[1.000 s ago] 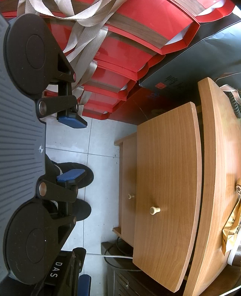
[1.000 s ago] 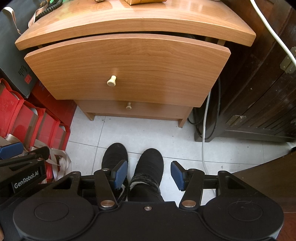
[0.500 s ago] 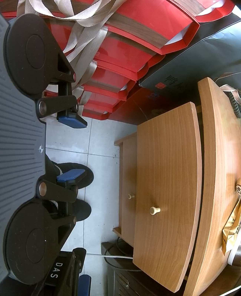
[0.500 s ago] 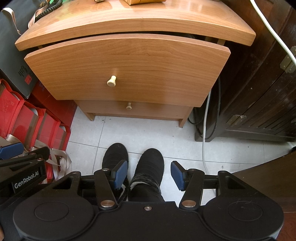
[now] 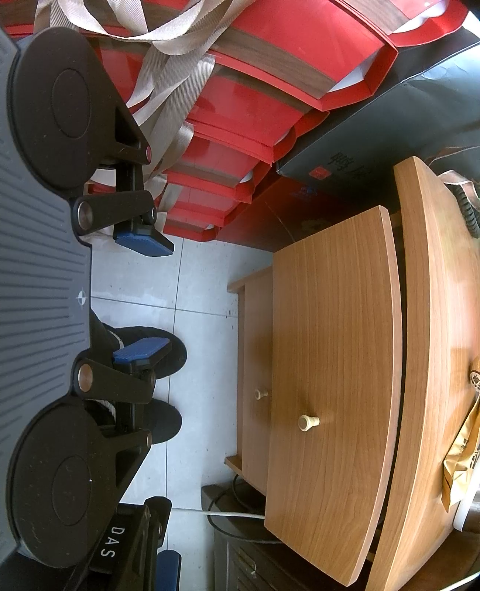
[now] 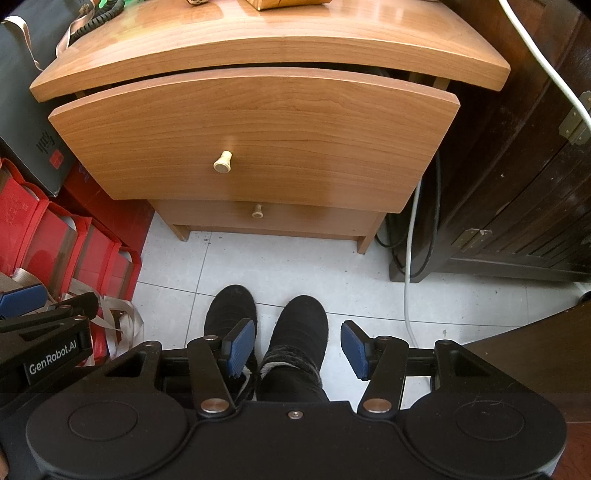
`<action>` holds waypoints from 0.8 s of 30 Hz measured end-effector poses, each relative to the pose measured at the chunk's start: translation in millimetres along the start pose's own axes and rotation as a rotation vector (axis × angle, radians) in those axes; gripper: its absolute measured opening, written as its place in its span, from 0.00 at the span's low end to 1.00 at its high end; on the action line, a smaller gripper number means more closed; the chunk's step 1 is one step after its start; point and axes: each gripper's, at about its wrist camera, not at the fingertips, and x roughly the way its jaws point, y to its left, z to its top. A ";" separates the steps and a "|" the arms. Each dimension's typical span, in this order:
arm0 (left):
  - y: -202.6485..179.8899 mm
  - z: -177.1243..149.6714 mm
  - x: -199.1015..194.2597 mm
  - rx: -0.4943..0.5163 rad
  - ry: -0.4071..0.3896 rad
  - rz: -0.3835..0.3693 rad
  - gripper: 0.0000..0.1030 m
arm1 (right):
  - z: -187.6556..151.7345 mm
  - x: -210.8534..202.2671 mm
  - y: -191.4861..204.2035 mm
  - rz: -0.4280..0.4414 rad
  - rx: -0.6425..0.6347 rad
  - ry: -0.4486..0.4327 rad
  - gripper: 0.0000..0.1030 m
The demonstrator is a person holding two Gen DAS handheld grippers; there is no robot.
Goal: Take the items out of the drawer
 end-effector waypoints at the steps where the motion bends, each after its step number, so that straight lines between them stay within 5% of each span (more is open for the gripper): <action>1: -0.1 0.0 -0.1 0.000 0.000 0.000 0.50 | 0.0 0.0 -0.2 0.000 0.000 0.000 0.49; 24: 0.3 0.3 -1.6 0.005 -0.010 0.017 0.50 | 0.6 0.4 -0.9 0.001 0.002 0.000 0.49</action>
